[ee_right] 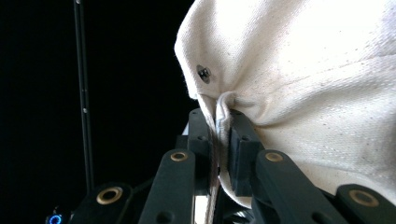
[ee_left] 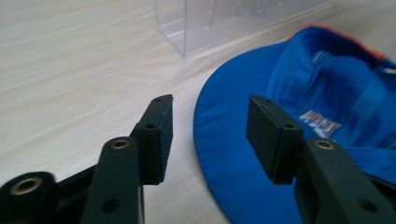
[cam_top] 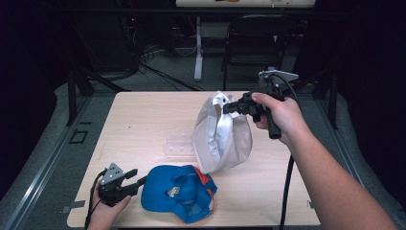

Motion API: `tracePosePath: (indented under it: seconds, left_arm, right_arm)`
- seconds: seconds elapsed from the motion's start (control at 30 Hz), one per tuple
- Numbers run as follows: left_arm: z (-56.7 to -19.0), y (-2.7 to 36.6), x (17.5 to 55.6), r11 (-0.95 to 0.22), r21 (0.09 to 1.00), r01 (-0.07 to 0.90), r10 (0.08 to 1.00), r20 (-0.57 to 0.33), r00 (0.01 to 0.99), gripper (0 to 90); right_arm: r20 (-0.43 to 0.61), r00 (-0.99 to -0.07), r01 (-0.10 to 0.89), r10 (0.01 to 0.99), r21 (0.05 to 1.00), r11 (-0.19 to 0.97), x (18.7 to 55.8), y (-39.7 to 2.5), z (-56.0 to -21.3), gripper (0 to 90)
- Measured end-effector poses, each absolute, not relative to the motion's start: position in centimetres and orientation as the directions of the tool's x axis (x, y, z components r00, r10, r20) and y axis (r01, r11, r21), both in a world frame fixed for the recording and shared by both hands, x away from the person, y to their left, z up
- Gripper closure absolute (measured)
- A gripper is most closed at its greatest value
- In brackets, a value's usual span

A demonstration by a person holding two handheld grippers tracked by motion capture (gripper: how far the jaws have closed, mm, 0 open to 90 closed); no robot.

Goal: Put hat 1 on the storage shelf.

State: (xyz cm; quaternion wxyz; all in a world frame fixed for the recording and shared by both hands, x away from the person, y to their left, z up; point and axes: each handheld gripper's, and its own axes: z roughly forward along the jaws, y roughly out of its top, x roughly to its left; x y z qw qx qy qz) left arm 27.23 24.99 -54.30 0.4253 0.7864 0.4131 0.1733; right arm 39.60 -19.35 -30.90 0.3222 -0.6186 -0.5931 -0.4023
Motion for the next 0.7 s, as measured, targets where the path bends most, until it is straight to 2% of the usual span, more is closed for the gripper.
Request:
tracePosePath:
  seconds: [0.23,0.47,0.6,0.7]
  left_arm:
    - [-53.2,23.7,27.5,-0.297,0.811,0.505,0.794,-0.084,0.602,54.2]
    - [-50.8,21.2,28.9,-0.319,0.84,0.44,0.763,-0.048,0.645,53.2]
    - [-49.5,19.2,29.6,-0.337,0.856,0.391,0.742,-0.014,0.67,50.4]
    - [-48.8,17.7,30.2,-0.355,0.86,0.366,0.737,0.017,0.676,44.6]
  right_arm:
    - [0.888,-0.029,0.988,0.46,0.097,-0.123,41.0,-18.3,-30.2,82.1]
    - [0.891,-0.021,0.981,0.454,0.105,-0.161,42.5,-17.2,-30.1,82.1]
    - [0.892,-0.012,0.976,0.452,0.109,-0.189,43.2,-16.5,-30.4,82.1]
    - [0.894,-0.009,0.974,0.448,0.11,-0.2,43.9,-15.8,-30.9,82.1]
